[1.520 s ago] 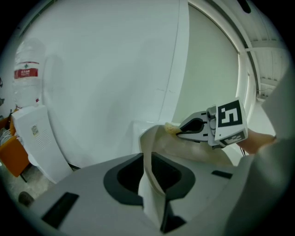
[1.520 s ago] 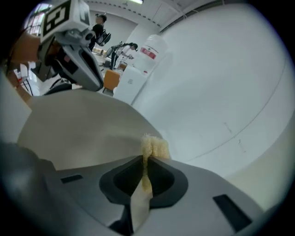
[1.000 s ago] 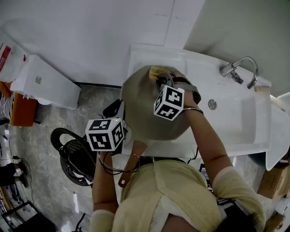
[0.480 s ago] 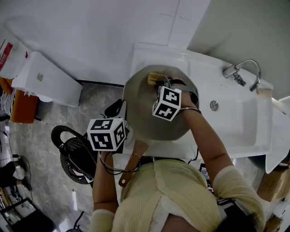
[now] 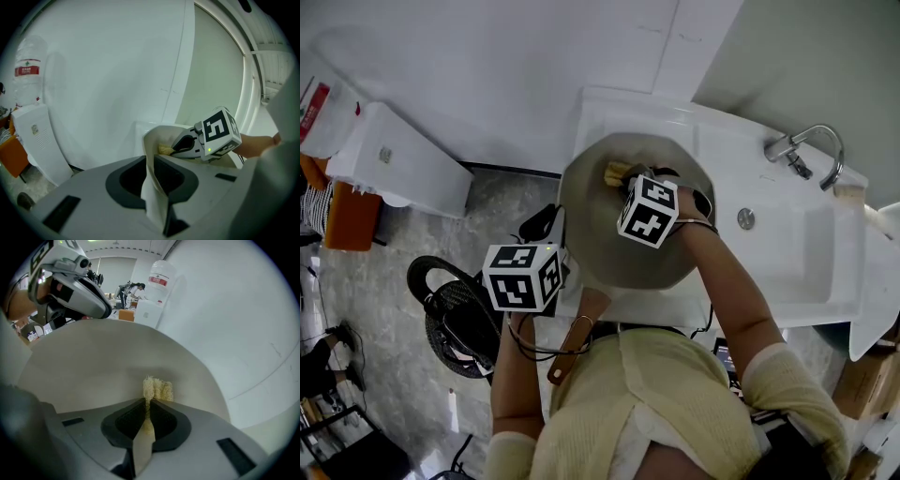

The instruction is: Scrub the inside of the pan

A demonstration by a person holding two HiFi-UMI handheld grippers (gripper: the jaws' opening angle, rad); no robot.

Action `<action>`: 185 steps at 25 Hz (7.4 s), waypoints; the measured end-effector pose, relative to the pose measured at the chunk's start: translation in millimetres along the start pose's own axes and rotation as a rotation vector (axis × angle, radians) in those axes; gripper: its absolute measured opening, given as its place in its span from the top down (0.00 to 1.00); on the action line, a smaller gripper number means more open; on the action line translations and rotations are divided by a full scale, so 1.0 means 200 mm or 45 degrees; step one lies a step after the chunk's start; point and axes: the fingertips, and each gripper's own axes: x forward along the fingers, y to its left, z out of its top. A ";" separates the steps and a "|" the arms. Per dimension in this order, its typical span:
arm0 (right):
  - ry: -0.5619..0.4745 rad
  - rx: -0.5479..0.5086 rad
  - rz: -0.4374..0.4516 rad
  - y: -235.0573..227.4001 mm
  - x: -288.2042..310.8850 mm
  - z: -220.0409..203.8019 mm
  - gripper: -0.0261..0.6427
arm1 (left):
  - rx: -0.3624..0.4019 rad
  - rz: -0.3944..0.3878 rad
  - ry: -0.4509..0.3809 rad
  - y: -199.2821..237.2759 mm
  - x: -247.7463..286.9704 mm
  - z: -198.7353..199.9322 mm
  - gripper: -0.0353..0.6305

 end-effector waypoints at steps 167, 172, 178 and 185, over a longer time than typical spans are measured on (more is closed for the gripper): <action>0.711 -0.315 0.585 0.40 -0.38 -0.54 0.89 | 0.146 0.021 0.015 -0.02 0.04 -0.04 0.79; 0.637 -0.288 0.714 0.50 -0.39 -0.49 0.89 | 0.147 0.018 0.009 -0.03 0.05 -0.03 0.78; 0.573 -0.244 0.844 0.59 -0.40 -0.44 0.89 | 0.147 0.019 0.011 -0.02 0.05 -0.04 0.78; 0.495 -0.195 0.977 0.68 -0.41 -0.38 0.89 | 0.162 0.025 0.007 -0.03 0.05 -0.04 0.78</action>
